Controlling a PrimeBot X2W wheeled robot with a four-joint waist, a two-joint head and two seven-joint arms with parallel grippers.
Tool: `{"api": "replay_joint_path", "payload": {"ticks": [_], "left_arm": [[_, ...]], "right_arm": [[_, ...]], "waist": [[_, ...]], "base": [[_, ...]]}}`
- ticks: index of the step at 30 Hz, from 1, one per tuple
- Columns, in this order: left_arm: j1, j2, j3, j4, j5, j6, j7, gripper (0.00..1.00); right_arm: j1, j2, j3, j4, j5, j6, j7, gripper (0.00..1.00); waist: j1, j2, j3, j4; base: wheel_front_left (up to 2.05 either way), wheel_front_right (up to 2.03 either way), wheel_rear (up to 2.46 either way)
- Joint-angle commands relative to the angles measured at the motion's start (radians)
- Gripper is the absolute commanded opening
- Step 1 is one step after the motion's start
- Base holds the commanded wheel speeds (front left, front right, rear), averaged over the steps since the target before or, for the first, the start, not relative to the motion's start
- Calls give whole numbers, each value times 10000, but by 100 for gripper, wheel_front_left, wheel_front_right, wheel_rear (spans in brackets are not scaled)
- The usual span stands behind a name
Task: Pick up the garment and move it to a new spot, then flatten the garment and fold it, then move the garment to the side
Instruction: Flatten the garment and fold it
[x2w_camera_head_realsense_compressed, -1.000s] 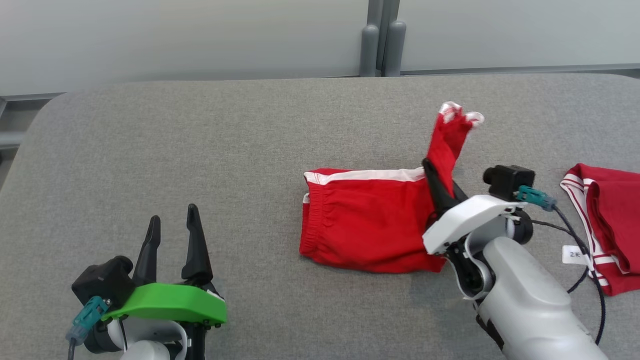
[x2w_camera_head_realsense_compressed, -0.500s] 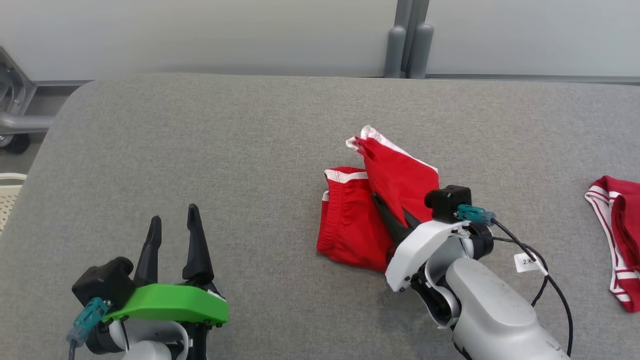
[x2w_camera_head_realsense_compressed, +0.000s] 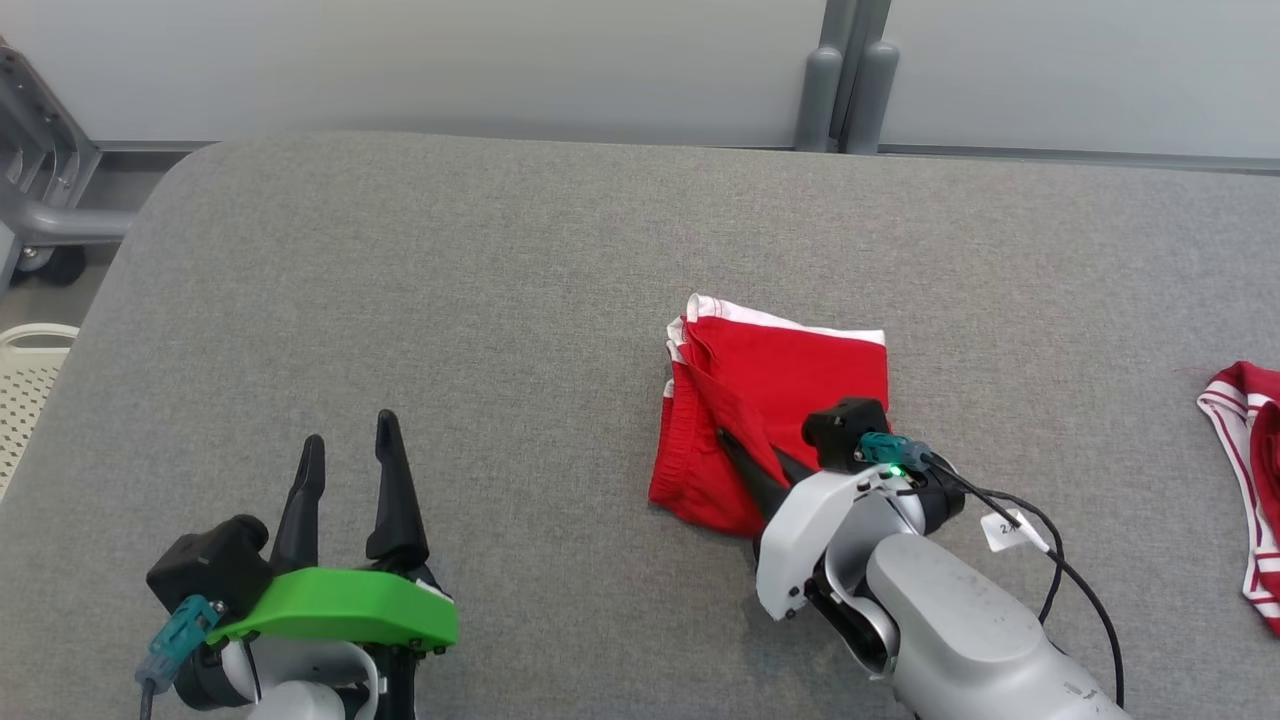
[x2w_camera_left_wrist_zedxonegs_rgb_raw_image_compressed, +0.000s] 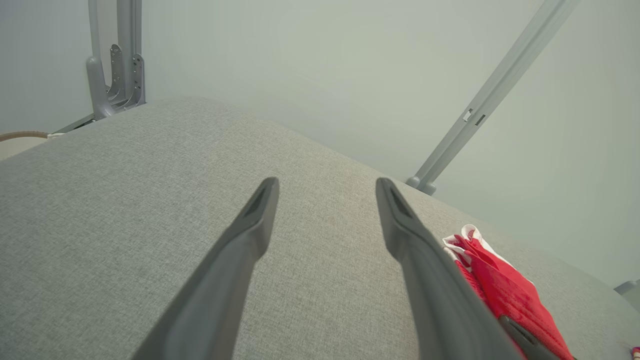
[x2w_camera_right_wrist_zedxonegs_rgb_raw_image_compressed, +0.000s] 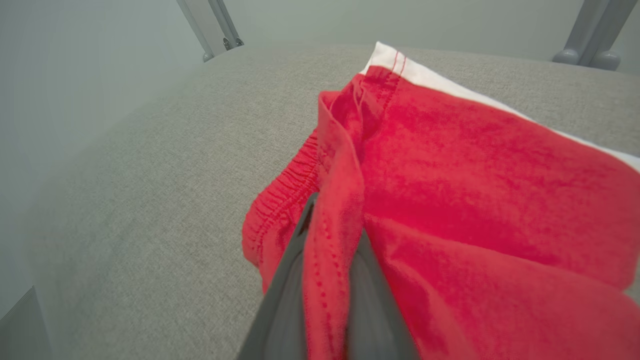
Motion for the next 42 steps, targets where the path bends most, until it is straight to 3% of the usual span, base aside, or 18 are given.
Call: {"api": "replay_joint_path", "payload": {"ticks": [1, 3, 4, 16, 23, 30, 31, 34, 42], "left_arm": [[-30, -5, 33, 6, -21, -26, -62, 100], [-30, 2, 43, 10, -33, -33, -56, 100], [-29, 6, 50, 12, -39, -35, -64, 100], [60, 17, 32, 21, -65, 32, -93, 100], [226, 71, 75, -35, -63, 88, -112, 100], [187, 98, 15, -79, -58, 88, -77, 100], [181, 105, 8, -82, -48, 89, -76, 100], [123, 98, -25, -85, -31, 76, -63, 100], [62, 116, -48, -32, -36, 77, -37, 100]], "right_arm": [[-132, -20, 98, 105, -199, 3, -112, 5], [-166, -18, 173, 154, -384, 3, -180, 47], [-162, -18, 191, 159, -459, 2, -225, 100], [346, -28, -12, -664, -366, 2, -553, 100], [991, -26, -1308, -1498, -334, 2, -814, 100], [1494, -18, -3131, -1884, -1159, 2, -946, 100], [1523, -20, -3251, -1897, -1281, 2, -955, 56], [1545, -18, -3499, -1781, -1418, 2, -929, 1], [1793, -22, -3394, -858, -1442, 2, -929, 0]], "waist": [[0, 47, 4, -8], [0, 47, 6, -21], [0, 47, 5, -34], [0, 47, -108, -270], [0, 47, -200, -430], [0, 47, -255, -422], [0, 47, -248, -399], [0, 47, -224, -274], [0, 47, -315, 196]], "base": [[0, 0, 0], [0, 0, 0], [0, 0, 0], [0, 0, 0], [0, 0, 0], [0, 0, 0], [0, 0, 0], [0, 0, 0], [0, 0, 0]]}}
